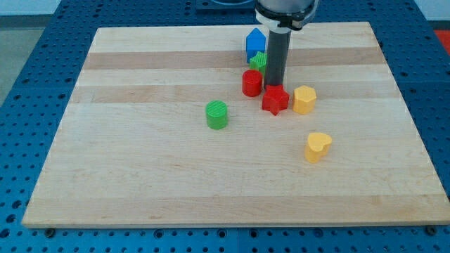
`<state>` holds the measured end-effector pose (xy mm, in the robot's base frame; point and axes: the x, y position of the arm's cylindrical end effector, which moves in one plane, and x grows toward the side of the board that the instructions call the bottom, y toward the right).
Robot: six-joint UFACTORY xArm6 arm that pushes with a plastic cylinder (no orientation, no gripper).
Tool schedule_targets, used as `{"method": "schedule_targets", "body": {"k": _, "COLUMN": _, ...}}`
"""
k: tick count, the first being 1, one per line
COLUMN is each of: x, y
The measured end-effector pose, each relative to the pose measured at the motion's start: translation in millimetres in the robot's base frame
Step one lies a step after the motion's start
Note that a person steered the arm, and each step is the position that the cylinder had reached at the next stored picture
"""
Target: Nudge the green star below the blue blocks
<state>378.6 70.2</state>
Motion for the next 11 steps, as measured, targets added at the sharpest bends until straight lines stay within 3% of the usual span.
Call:
{"method": "schedule_targets", "body": {"k": 4, "x": -24.3, "y": 8.5}}
{"method": "schedule_targets", "body": {"k": 11, "x": -26.5, "y": -18.4}}
